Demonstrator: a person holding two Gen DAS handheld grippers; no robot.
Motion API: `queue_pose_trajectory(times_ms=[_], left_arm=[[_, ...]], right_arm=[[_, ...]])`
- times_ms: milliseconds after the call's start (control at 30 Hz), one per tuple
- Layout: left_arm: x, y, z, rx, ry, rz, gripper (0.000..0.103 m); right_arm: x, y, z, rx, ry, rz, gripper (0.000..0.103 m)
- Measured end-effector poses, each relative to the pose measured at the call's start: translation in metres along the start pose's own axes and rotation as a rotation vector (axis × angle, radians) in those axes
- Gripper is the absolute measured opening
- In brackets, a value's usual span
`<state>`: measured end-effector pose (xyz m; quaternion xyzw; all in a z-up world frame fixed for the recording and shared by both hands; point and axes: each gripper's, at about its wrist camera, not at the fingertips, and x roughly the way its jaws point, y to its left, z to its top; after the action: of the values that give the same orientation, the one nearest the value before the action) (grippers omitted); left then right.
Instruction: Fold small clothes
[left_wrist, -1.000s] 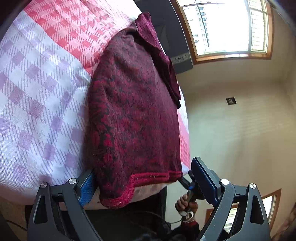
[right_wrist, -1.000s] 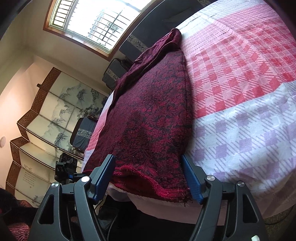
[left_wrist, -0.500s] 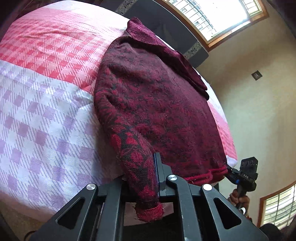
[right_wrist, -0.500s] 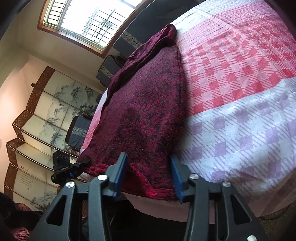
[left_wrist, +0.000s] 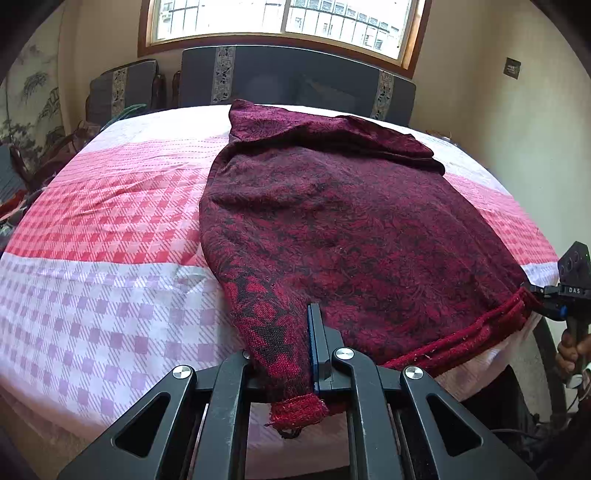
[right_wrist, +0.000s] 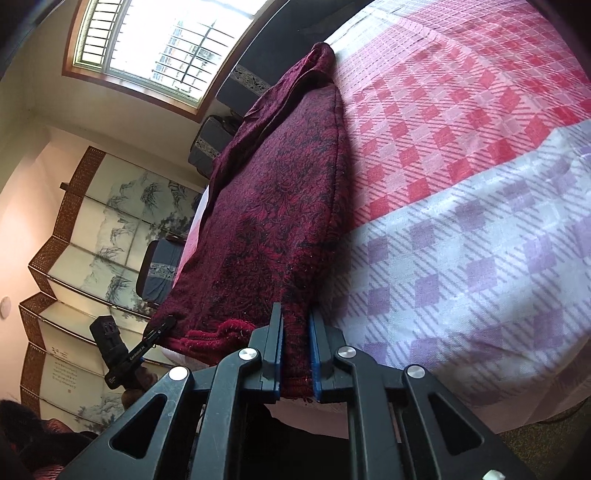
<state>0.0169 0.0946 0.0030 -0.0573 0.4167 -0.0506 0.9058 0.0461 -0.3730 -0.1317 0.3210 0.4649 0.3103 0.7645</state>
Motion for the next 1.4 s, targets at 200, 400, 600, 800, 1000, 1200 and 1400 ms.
queue_pose_trajectory(times_ms=[200, 400, 600, 800, 1000, 1200, 1400], left_arm=[[0.003, 0.000, -0.002, 0.009, 0.012, 0.019, 0.010], [0.005, -0.001, -0.005, 0.021, 0.010, 0.032, 0.010], [0.002, -0.007, -0.007, 0.073, -0.025, 0.049, 0.010], [-0.013, 0.003, 0.002, 0.010, -0.084, 0.006, 0.010], [-0.026, 0.021, 0.014, -0.077, -0.139, -0.022, 0.010], [-0.032, 0.029, 0.021, -0.119, -0.157, -0.034, 0.010], [-0.040, 0.027, 0.036, -0.108, -0.189, -0.043, 0.010]], right_arm=[[0.000, 0.005, 0.000, -0.028, 0.007, -0.001, 0.020], [0.004, 0.019, -0.002, -0.087, 0.015, -0.056, 0.019], [-0.001, 0.021, -0.003, -0.060, -0.024, 0.034, 0.013], [-0.019, 0.037, 0.008, -0.073, -0.102, 0.171, 0.013], [-0.030, 0.044, 0.021, -0.075, -0.150, 0.222, 0.013], [-0.037, 0.039, 0.030, -0.042, -0.186, 0.266, 0.013], [-0.046, 0.039, 0.044, -0.048, -0.206, 0.292, 0.013]])
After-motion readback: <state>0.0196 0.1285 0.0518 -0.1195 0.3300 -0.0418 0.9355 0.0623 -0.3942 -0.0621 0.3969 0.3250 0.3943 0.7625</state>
